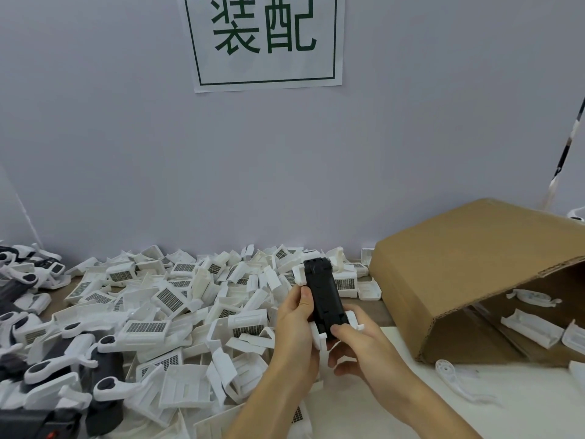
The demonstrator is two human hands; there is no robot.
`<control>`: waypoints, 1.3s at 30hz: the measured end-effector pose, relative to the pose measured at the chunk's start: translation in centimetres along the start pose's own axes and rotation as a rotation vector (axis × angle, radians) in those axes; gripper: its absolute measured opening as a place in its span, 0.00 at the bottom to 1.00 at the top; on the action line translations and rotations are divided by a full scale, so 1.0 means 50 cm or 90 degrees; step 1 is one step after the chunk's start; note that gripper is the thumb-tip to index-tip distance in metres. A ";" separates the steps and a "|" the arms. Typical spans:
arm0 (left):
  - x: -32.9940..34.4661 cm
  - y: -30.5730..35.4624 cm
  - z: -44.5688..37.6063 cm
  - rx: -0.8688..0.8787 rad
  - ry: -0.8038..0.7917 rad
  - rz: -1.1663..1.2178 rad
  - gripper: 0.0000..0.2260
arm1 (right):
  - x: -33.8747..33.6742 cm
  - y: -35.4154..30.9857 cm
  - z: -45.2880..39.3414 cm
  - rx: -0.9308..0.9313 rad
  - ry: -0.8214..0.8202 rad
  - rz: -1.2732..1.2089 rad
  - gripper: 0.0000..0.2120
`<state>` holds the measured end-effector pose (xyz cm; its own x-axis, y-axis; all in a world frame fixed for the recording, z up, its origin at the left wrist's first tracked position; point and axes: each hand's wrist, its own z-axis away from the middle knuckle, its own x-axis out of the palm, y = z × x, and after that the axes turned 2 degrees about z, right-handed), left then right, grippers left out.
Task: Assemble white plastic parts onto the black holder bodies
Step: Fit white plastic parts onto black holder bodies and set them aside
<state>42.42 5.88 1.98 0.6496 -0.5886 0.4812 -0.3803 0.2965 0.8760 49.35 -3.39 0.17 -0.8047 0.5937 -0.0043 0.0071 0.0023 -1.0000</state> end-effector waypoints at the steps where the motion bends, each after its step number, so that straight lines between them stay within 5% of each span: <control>1: 0.000 -0.001 0.000 0.002 0.000 -0.002 0.15 | 0.000 0.000 0.000 -0.003 -0.003 0.000 0.09; 6: 0.000 0.002 0.001 -0.005 0.002 0.019 0.14 | -0.002 0.001 0.002 -0.009 -0.022 0.003 0.14; 39: 0.000 -0.007 -0.003 0.007 -0.001 -0.006 0.13 | -0.005 0.001 0.000 -0.002 -0.008 -0.010 0.08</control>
<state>42.64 5.89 1.68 0.6521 -0.5924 0.4731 -0.3815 0.2827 0.8800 49.56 -3.51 0.13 -0.8120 0.5836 0.0117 -0.0038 0.0148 -0.9999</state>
